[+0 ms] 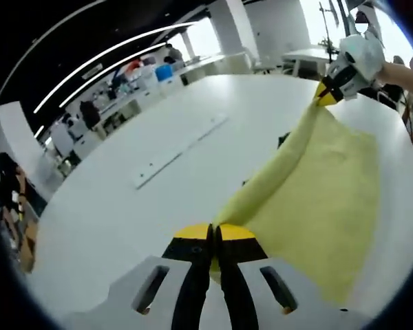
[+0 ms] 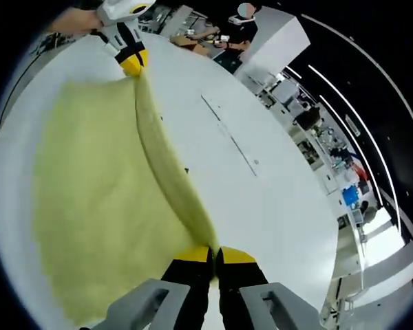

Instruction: Fold the garment on the visible template until the final outline fits inside the template.

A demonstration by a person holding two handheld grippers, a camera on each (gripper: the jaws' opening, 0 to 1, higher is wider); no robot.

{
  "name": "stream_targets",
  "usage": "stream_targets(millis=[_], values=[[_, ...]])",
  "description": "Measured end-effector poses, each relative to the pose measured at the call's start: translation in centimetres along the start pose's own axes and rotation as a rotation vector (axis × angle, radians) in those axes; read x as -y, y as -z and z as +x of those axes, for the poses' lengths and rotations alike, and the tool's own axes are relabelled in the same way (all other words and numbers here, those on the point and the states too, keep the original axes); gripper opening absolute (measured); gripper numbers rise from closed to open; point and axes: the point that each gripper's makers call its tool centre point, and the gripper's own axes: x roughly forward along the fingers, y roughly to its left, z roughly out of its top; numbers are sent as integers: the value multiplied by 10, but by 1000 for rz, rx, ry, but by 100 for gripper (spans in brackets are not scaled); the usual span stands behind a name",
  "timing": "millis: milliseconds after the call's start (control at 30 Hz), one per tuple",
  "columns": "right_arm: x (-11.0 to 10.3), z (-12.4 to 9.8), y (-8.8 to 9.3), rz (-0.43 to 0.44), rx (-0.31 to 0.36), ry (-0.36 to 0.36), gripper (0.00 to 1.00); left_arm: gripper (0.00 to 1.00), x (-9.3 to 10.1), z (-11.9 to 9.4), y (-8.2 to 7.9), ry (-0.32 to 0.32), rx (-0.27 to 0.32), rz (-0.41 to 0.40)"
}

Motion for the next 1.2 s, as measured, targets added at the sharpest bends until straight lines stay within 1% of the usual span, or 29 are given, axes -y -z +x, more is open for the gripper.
stream_targets(millis=[100, 267, 300, 333, 533, 667, 733, 867, 967, 1033, 1200], values=[[-3, 8, 4, 5, -7, -15, 0, 0, -2, 10, 6, 9, -6, -35], [-7, 19, 9, 46, -6, -49, 0, 0, 0, 18, 13, 15, -30, -17], [-9, 22, 10, 112, 3, -54, 0, 0, 1, 20, 15, 17, -35, -4], [-9, 23, 9, 128, 11, -60, 0, 0, 1, 21, 16, 17, -38, -1], [-10, 31, 14, 177, 19, -94, 0, 0, -1, 25, 22, 20, -43, -18], [-9, 29, 11, 233, 41, -108, 1, 0, 0, 24, 24, 27, -38, -24], [-8, 28, 13, 225, 39, -105, 3, 1, 0, 20, 20, 30, -20, -25], [-5, 24, 13, 209, 32, -89, 11, 3, -1, 16, 20, 36, -11, -3], [-5, 20, 10, 209, 42, -95, 10, 2, 3, 12, 21, 47, -17, 7], [-6, 18, 8, 193, 45, -92, 11, 3, 2, 10, 21, 48, -12, 19], [-4, 12, 2, 183, 67, -92, 12, 7, 1, 3, 20, 57, 5, 1]])
